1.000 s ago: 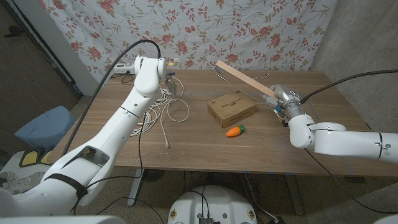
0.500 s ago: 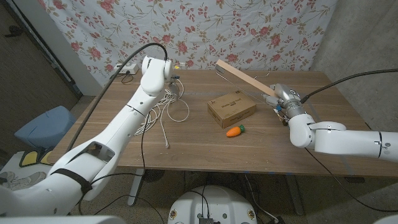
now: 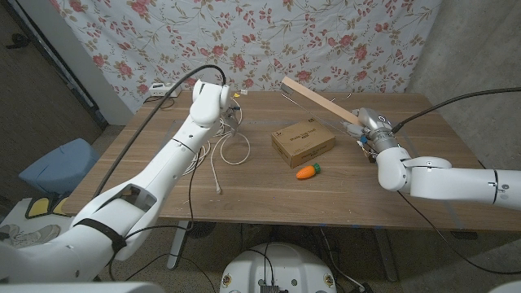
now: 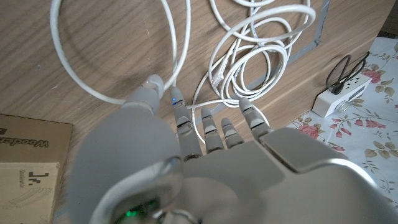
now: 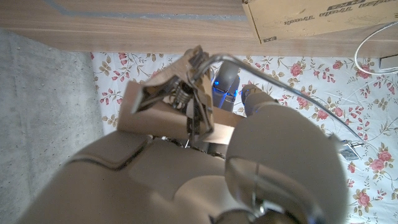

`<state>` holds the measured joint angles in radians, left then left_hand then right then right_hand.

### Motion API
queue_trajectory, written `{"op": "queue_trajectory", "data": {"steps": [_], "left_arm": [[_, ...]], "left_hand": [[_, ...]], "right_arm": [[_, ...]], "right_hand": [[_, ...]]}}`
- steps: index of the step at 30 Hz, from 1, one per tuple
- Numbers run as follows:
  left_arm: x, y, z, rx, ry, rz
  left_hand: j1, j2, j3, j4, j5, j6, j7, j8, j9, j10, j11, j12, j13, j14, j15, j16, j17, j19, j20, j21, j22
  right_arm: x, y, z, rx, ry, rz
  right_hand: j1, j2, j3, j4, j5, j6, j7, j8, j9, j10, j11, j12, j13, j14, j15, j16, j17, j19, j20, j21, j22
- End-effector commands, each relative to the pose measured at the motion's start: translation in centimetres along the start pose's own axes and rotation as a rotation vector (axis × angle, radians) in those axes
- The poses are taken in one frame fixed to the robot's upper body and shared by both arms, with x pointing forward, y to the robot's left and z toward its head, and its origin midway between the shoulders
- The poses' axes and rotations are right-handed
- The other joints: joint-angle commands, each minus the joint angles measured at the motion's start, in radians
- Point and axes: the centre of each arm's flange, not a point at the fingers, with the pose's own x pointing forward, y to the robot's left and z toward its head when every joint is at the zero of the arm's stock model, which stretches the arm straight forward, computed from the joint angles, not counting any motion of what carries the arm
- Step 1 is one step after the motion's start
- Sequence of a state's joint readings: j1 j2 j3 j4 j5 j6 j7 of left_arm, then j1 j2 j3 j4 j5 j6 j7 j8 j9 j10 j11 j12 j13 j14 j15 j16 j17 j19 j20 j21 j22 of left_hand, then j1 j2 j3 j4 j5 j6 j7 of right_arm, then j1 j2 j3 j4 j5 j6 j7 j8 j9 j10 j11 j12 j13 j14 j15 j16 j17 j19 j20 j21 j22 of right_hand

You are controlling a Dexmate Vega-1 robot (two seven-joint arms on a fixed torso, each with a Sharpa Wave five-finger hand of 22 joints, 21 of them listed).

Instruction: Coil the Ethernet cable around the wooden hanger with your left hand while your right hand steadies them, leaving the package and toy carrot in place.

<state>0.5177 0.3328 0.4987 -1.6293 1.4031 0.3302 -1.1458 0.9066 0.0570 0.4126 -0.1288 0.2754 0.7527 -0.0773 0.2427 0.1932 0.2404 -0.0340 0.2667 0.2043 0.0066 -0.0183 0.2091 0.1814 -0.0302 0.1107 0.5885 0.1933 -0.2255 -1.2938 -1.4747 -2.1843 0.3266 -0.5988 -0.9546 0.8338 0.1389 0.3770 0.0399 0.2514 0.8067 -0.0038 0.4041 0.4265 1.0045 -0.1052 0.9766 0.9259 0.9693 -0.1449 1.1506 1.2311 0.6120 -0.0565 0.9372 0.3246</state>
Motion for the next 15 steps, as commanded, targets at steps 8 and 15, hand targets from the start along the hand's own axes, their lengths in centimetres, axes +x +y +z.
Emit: {"op": "queue_trajectory", "data": {"steps": [8,15], "left_arm": [[0.8,-0.2,0.9,-0.034,-0.094,0.037],[1.1,0.0,1.5,-0.029,-0.121,0.032]], "left_hand": [[-0.064,-0.033,-0.128,0.008,-0.059,-0.221,-0.025,-0.041,0.000,-0.040,-0.014,-0.030,0.007,-0.011,0.018,-0.018,0.002,-0.008,0.000,-0.010,0.002],[-0.015,0.010,-0.119,-0.008,-0.046,-0.061,0.010,-0.002,-0.002,0.037,-0.015,-0.004,0.006,0.044,0.003,-0.002,0.000,0.030,0.008,-0.003,0.003]], "right_arm": [[0.2,-0.1,0.0,0.001,-0.004,-0.008],[0.0,-0.1,-0.1,0.005,-0.002,-0.013]], "right_hand": [[0.031,0.050,0.090,0.084,-0.005,0.105,0.016,0.007,-0.001,0.005,0.007,0.011,0.005,-0.010,-0.064,0.023,0.003,-0.014,-0.021,0.030,-0.008],[0.033,0.050,0.090,0.083,-0.006,0.107,0.016,0.008,-0.002,0.007,0.006,0.012,0.001,-0.011,-0.064,0.031,0.003,-0.016,-0.020,0.045,-0.013]]}}
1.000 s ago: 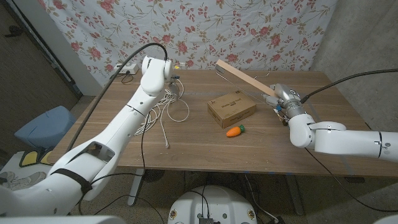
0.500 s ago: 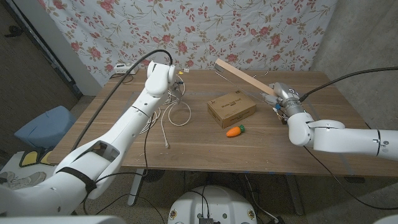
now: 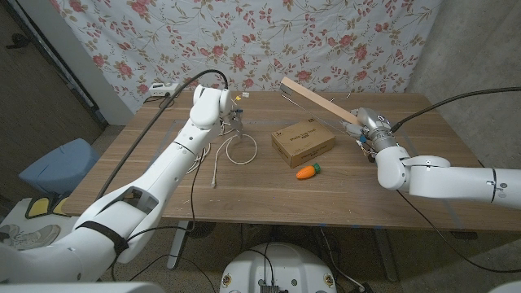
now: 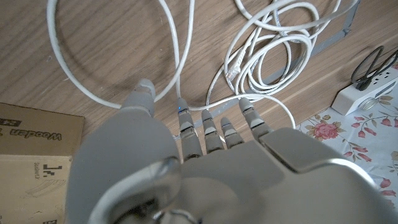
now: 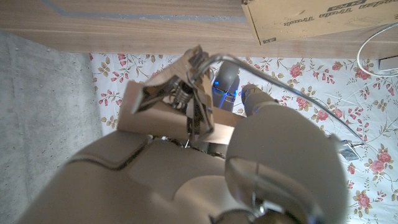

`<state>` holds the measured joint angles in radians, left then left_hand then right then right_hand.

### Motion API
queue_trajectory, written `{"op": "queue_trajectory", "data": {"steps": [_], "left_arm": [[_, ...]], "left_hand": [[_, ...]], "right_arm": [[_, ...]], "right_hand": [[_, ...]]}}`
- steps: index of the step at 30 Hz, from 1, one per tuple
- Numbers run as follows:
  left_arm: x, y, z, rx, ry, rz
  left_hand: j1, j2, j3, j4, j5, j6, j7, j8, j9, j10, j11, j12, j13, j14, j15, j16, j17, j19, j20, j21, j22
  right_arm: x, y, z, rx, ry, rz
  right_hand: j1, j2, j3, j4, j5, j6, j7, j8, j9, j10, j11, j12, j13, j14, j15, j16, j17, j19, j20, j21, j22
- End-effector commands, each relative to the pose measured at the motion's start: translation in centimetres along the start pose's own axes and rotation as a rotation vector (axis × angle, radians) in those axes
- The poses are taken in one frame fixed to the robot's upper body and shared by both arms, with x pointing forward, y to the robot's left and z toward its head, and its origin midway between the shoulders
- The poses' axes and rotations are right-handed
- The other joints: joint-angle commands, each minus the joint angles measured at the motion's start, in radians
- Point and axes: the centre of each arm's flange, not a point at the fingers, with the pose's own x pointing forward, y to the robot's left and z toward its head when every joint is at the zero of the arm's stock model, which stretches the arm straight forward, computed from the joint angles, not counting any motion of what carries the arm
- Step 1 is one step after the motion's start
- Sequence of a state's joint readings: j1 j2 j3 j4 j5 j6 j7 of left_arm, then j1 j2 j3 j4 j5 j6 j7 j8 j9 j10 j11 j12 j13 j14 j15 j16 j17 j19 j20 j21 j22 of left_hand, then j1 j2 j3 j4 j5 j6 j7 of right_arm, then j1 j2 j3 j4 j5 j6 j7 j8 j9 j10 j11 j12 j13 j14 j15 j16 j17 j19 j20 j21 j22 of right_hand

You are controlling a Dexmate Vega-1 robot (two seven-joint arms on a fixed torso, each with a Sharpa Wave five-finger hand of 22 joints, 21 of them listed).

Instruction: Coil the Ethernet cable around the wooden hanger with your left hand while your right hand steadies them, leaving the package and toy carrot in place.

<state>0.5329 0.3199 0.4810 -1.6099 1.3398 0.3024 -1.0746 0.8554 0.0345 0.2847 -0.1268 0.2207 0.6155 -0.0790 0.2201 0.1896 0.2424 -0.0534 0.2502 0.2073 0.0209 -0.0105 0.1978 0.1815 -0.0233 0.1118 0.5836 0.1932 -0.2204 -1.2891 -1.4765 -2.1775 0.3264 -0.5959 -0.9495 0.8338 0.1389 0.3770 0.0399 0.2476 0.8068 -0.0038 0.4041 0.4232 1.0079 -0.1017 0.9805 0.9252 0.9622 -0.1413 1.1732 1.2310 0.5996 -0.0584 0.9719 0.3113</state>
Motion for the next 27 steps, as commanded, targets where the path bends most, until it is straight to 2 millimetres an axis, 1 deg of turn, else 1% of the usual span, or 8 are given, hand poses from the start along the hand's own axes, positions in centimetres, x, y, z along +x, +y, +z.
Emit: {"op": "queue_trajectory", "data": {"steps": [1,3,5,13,15,16,21,27], "left_arm": [[0.5,0.4,0.8,-0.006,-0.060,0.002],[0.6,0.4,1.0,-0.007,-0.078,0.010],[0.3,0.6,1.1,-0.013,-0.097,0.045],[-1.5,2.3,1.2,-0.015,-0.128,0.114],[-1.8,2.6,1.2,-0.039,-0.164,0.096],[-1.9,2.7,1.2,-0.046,-0.182,0.076],[-2.4,3.1,1.7,-0.054,-0.253,0.007],[-3.1,3.4,2.5,-0.007,-0.242,-0.019]], "left_hand": [[0.041,0.038,0.010,-0.012,0.009,0.080,0.011,0.020,0.001,0.038,0.005,0.013,0.003,0.036,-0.011,0.011,0.000,0.027,0.005,0.003,0.003],[0.073,0.065,0.023,-0.022,0.007,0.043,-0.052,-0.009,-0.001,0.028,0.011,0.005,0.002,0.034,-0.008,0.005,-0.001,0.030,0.011,0.003,0.004],[0.102,0.070,0.017,-0.030,0.000,-0.128,-0.128,-0.056,-0.001,-0.042,0.025,-0.024,0.003,0.010,0.001,-0.006,-0.001,0.016,0.019,-0.005,0.004],[0.094,0.024,-0.040,-0.012,-0.003,-0.467,-0.137,-0.056,0.003,-0.178,0.018,-0.046,0.012,-0.054,0.049,-0.011,0.004,-0.062,0.039,-0.044,0.006],[0.082,0.019,-0.048,-0.007,-0.003,-0.473,-0.138,-0.050,0.003,-0.181,0.021,-0.044,0.013,-0.063,0.054,-0.012,0.006,-0.071,0.043,-0.049,0.006],[0.062,0.009,-0.065,0.002,0.000,-0.400,-0.126,-0.015,0.005,-0.180,0.022,-0.037,0.014,-0.066,0.054,-0.008,0.007,-0.072,0.043,-0.052,0.006],[0.043,-0.032,-0.107,0.003,0.020,-0.175,-0.059,0.045,0.002,-0.116,0.020,-0.004,0.014,-0.039,0.054,0.005,0.006,-0.049,0.035,-0.053,0.006],[0.065,-0.032,-0.114,-0.004,0.034,-0.070,-0.032,0.060,0.001,-0.049,0.010,0.019,0.011,0.016,0.039,0.018,0.004,-0.007,0.036,-0.043,0.007]], "right_arm": [[-0.2,-0.2,-0.1,0.002,-0.003,-0.013],[-0.2,-0.2,-0.1,0.002,0.000,-0.015],[-0.2,-0.3,-0.1,0.001,-0.001,-0.014],[-0.1,-0.3,0.0,0.001,-0.001,-0.021],[-0.1,-0.3,0.0,0.004,-0.003,-0.022],[-0.1,-0.3,0.0,0.004,-0.005,-0.024],[-0.3,-0.5,0.0,0.004,-0.008,-0.038],[-0.4,-0.6,0.1,0.007,-0.016,-0.046]], "right_hand": [[0.033,0.049,0.090,0.083,-0.003,0.107,0.015,0.008,0.002,0.002,0.004,0.009,0.003,-0.005,-0.068,0.010,0.004,-0.005,-0.018,0.014,-0.001],[0.033,0.049,0.089,0.083,-0.003,0.106,0.015,0.008,0.002,0.003,0.003,0.008,0.000,-0.005,-0.068,0.011,0.004,-0.006,-0.019,0.016,-0.002],[0.033,0.049,0.089,0.083,-0.004,0.107,0.016,0.008,0.001,0.003,0.003,0.010,0.003,-0.006,-0.067,0.013,0.003,-0.009,-0.018,0.019,-0.003],[0.034,0.048,0.089,0.083,-0.004,0.108,0.017,0.010,0.002,0.004,0.004,0.009,-0.002,-0.008,-0.068,0.019,0.003,-0.012,-0.019,0.031,-0.009],[0.034,0.048,0.089,0.083,-0.005,0.108,0.018,0.010,0.001,0.006,0.005,0.011,-0.002,-0.009,-0.067,0.020,0.003,-0.013,-0.019,0.035,-0.010],[0.034,0.048,0.089,0.083,-0.005,0.108,0.017,0.009,0.001,0.004,0.005,0.012,0.001,-0.010,-0.067,0.021,0.003,-0.013,-0.019,0.036,-0.011],[0.035,0.048,0.089,0.083,-0.005,0.108,0.017,0.010,0.001,0.001,0.006,0.012,0.001,-0.011,-0.068,0.024,0.003,-0.015,-0.019,0.042,-0.014],[0.035,0.048,0.089,0.083,-0.006,0.110,0.017,0.010,0.000,0.000,0.004,0.010,-0.006,-0.013,-0.068,0.029,0.003,-0.018,-0.019,0.054,-0.020]]}}
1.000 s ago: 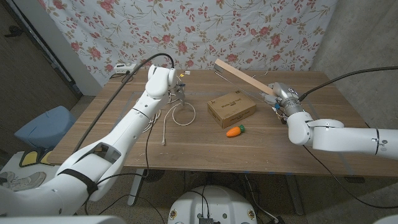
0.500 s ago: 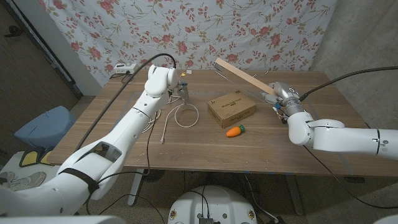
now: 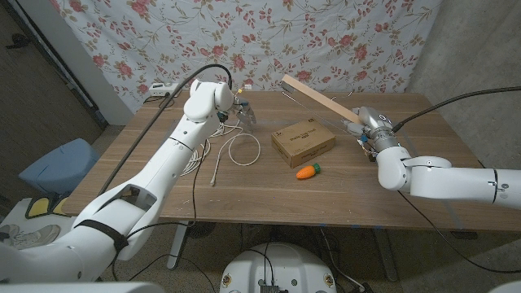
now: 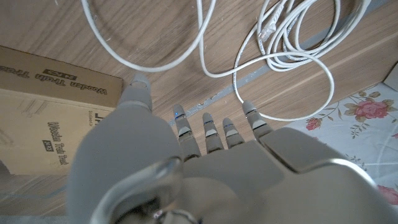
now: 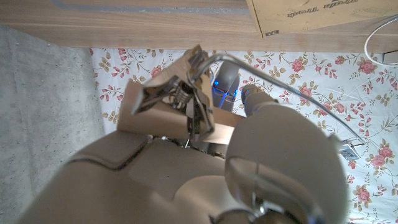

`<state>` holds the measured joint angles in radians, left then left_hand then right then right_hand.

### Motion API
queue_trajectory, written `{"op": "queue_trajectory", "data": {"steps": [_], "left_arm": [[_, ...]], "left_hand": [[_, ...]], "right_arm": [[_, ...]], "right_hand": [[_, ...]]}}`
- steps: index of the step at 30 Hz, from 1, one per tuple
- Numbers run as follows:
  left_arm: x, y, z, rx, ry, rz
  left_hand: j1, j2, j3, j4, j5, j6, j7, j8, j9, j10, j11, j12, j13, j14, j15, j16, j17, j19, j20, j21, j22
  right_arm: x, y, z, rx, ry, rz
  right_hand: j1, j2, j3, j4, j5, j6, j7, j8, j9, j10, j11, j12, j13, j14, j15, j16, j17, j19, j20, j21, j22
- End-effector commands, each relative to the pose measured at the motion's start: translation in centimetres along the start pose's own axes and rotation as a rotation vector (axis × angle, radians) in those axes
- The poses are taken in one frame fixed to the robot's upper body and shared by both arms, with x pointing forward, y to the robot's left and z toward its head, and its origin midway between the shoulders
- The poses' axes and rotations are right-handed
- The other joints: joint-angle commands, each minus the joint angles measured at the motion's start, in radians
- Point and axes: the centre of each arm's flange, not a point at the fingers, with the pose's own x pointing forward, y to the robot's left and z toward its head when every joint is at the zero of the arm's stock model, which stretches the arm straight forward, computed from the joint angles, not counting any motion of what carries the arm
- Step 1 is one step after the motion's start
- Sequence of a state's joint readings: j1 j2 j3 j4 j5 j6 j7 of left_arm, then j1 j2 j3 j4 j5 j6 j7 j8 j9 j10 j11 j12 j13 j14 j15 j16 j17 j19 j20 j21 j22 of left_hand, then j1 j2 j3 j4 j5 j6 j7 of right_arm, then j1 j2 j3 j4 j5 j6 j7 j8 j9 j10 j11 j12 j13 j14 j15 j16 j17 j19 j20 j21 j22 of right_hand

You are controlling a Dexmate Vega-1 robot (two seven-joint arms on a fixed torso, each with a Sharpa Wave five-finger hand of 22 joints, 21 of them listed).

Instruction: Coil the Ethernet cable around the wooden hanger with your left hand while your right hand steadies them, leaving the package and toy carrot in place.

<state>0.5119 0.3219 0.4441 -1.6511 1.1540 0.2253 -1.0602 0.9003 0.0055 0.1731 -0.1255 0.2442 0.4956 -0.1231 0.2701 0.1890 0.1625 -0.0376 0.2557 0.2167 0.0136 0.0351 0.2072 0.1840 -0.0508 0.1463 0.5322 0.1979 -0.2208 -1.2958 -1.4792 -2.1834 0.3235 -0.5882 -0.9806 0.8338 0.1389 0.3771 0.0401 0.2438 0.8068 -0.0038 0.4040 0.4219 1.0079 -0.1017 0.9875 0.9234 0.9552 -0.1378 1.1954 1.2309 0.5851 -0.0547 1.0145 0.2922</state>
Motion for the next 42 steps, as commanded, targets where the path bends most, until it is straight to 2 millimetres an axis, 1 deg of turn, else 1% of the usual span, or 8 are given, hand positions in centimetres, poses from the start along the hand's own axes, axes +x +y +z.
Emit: {"op": "queue_trajectory", "data": {"steps": [1,5,12,25,32,37,39,42], "left_arm": [[-1.3,1.0,1.5,0.040,-0.039,-0.056],[-1.2,0.8,1.7,0.085,0.019,-0.046],[-0.6,0.0,2.3,0.159,0.102,-0.026],[1.4,-1.5,3.0,0.145,0.085,-0.098],[2.6,-2.6,3.4,0.163,0.098,-0.126],[2.9,-2.8,3.7,0.182,0.121,-0.118],[3.0,-3.0,3.9,0.189,0.126,-0.125],[3.4,-3.2,4.0,0.185,0.126,-0.136]], "left_hand": [[0.023,-0.001,-0.002,-0.007,0.011,0.055,0.012,0.010,0.002,0.035,-0.010,0.015,0.002,0.026,-0.007,0.009,0.001,0.023,0.000,0.009,0.002],[0.036,0.009,0.002,-0.009,0.014,0.079,0.023,0.011,0.002,0.043,-0.007,0.017,0.001,0.030,-0.006,0.008,0.001,0.026,0.001,0.009,0.002],[0.045,0.019,0.004,-0.009,0.015,0.079,0.021,0.002,0.002,0.051,-0.011,0.018,0.000,0.036,-0.011,0.008,0.000,0.035,-0.005,0.011,0.002],[0.043,0.034,0.002,-0.002,0.015,0.074,0.023,-0.012,0.002,0.051,-0.011,0.015,-0.001,0.037,-0.016,0.005,0.002,0.037,-0.011,0.010,0.003],[0.068,0.065,0.016,-0.007,0.014,0.103,0.037,-0.011,0.004,0.066,-0.008,0.018,-0.001,0.040,-0.015,0.003,0.001,0.043,-0.011,0.012,0.003],[0.079,0.081,0.021,-0.009,0.011,0.142,0.059,-0.005,0.005,0.091,-0.008,0.025,-0.001,0.054,-0.020,0.006,0.000,0.056,-0.013,0.016,0.004],[0.081,0.084,0.022,-0.009,0.010,0.153,0.056,-0.003,0.005,0.097,-0.010,0.027,-0.001,0.060,-0.022,0.007,0.000,0.061,-0.015,0.018,0.004],[0.088,0.098,0.026,-0.010,0.006,0.185,0.034,0.003,0.006,0.106,-0.013,0.028,-0.001,0.063,-0.025,0.006,0.000,0.064,-0.015,0.019,0.004]], "right_arm": [[-0.2,-0.2,0.1,0.003,-0.012,-0.017],[-0.2,-0.2,0.1,0.003,-0.015,-0.014],[-0.3,-0.2,-0.1,0.007,-0.011,-0.007],[-0.4,-0.6,-0.6,0.014,-0.012,0.014],[-0.4,-0.8,-0.9,0.013,-0.012,0.018],[-0.4,-0.9,-1.1,0.013,-0.009,0.020],[-0.3,-0.9,-1.2,0.013,-0.008,0.021],[-0.2,-0.9,-1.3,0.010,-0.011,0.026]], "right_hand": [[0.036,0.048,0.089,0.082,-0.002,0.109,0.017,0.010,0.001,-0.002,0.004,0.005,0.000,-0.006,-0.071,0.008,0.003,-0.005,-0.023,0.012,-0.001],[0.036,0.048,0.089,0.082,-0.003,0.110,0.018,0.010,0.000,0.001,0.004,0.003,-0.007,-0.006,-0.071,0.010,0.003,-0.006,-0.023,0.017,-0.004],[0.036,0.047,0.089,0.083,-0.003,0.109,0.018,0.010,0.000,0.000,0.004,0.010,0.001,-0.009,-0.071,0.016,0.003,-0.012,-0.024,0.032,-0.012],[0.037,0.046,0.088,0.082,-0.004,0.110,0.017,0.010,-0.002,-0.010,0.003,0.011,0.000,-0.016,-0.070,0.026,0.003,-0.025,-0.027,0.054,-0.026],[0.036,0.046,0.088,0.083,-0.004,0.107,0.017,0.010,0.000,-0.010,0.000,0.010,-0.006,-0.020,-0.071,0.029,0.003,-0.029,-0.028,0.062,-0.032],[0.037,0.047,0.088,0.083,-0.003,0.108,0.019,0.010,-0.002,-0.011,0.001,0.011,-0.007,-0.021,-0.072,0.033,0.003,-0.031,-0.027,0.072,-0.038],[0.037,0.046,0.088,0.083,-0.003,0.108,0.019,0.009,-0.003,-0.005,0.004,0.012,-0.010,-0.021,-0.072,0.034,0.002,-0.033,-0.027,0.076,-0.040],[0.038,0.046,0.088,0.083,-0.003,0.107,0.018,0.010,-0.001,-0.007,0.001,0.012,-0.013,-0.023,-0.072,0.038,0.002,-0.037,-0.028,0.086,-0.047]]}}
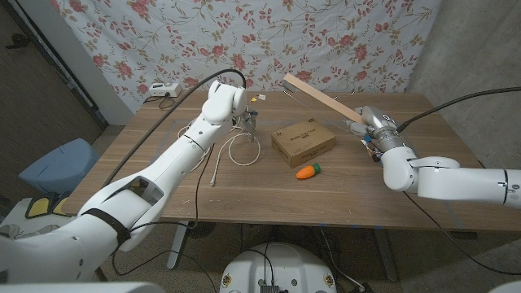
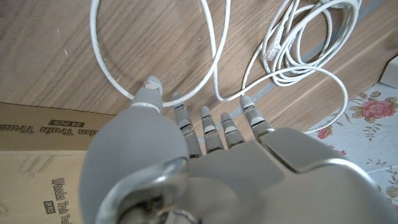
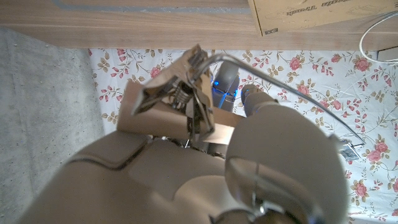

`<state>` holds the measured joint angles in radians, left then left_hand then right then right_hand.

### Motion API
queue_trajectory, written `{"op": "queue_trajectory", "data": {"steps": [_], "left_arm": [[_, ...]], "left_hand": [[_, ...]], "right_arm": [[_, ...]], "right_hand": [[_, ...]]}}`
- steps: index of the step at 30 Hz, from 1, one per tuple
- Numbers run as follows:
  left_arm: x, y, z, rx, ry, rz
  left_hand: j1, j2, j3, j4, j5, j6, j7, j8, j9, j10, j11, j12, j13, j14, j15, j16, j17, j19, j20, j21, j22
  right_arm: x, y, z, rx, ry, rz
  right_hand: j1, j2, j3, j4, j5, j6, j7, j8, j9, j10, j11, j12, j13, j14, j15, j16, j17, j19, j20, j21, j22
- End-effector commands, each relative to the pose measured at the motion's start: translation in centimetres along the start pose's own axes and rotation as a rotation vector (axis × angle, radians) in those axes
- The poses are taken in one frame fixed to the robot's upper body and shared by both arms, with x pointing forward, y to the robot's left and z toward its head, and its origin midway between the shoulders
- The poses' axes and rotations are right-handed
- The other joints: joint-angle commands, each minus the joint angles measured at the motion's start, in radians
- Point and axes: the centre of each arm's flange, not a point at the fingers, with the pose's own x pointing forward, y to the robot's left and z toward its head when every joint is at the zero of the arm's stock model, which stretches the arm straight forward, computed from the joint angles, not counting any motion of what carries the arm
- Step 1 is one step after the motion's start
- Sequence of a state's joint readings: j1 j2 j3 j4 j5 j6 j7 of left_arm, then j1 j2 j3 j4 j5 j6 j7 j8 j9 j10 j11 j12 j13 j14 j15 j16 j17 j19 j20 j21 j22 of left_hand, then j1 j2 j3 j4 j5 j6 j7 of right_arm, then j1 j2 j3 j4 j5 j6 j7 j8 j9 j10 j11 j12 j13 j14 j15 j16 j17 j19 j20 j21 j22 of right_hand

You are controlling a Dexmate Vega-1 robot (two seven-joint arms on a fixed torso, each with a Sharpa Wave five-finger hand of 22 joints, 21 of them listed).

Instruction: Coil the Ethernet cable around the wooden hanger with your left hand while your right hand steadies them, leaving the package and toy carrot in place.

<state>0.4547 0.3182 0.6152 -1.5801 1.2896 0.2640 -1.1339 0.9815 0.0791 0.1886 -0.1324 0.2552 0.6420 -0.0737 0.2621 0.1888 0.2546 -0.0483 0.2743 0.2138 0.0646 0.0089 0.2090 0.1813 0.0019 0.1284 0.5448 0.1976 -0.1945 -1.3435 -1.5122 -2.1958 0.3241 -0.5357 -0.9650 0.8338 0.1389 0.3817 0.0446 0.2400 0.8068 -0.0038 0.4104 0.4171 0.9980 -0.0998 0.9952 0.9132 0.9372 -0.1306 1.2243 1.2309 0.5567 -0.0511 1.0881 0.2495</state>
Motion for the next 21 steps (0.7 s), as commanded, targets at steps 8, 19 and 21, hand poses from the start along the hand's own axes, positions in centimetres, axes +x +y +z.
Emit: {"op": "queue_trajectory", "data": {"steps": [8,19,21], "left_arm": [[1.3,-0.6,1.1,-0.010,0.040,0.026],[0.2,0.1,0.6,-0.043,0.022,0.181],[-0.3,0.4,0.6,-0.053,0.023,0.229]], "left_hand": [[0.016,0.118,0.212,0.130,-0.012,0.209,0.034,0.004,0.015,0.387,-0.025,0.128,0.013,0.385,-0.168,0.107,0.015,0.233,-0.079,0.137,0.021],[0.006,0.085,0.262,0.190,0.024,0.252,0.008,0.046,0.067,0.598,-0.038,0.166,0.047,0.729,-0.190,0.161,0.025,0.370,-0.119,0.307,0.042],[0.006,0.086,0.265,0.199,0.036,0.243,0.001,0.048,0.073,0.598,-0.052,0.154,0.048,0.656,-0.195,0.121,0.024,0.294,-0.098,0.293,0.037]], "right_arm": [[0.5,-0.2,-0.8,0.000,-0.006,0.018],[0.6,-0.3,-1.3,0.004,-0.007,0.017],[0.6,-0.3,-1.3,0.004,-0.008,0.015]], "right_hand": [[0.039,0.046,0.084,0.078,0.001,0.109,0.021,0.003,0.001,0.004,0.001,0.007,-0.004,-0.007,-0.079,0.014,0.002,-0.012,-0.033,0.024,-0.012],[0.039,0.044,0.084,0.078,0.001,0.108,0.021,0.004,0.002,0.004,-0.001,0.008,-0.013,-0.010,-0.078,0.022,0.002,-0.021,-0.033,0.048,-0.026],[0.039,0.044,0.084,0.078,0.001,0.109,0.020,0.003,0.001,0.003,0.003,0.012,-0.008,-0.011,-0.079,0.024,0.002,-0.022,-0.033,0.053,-0.029]]}}
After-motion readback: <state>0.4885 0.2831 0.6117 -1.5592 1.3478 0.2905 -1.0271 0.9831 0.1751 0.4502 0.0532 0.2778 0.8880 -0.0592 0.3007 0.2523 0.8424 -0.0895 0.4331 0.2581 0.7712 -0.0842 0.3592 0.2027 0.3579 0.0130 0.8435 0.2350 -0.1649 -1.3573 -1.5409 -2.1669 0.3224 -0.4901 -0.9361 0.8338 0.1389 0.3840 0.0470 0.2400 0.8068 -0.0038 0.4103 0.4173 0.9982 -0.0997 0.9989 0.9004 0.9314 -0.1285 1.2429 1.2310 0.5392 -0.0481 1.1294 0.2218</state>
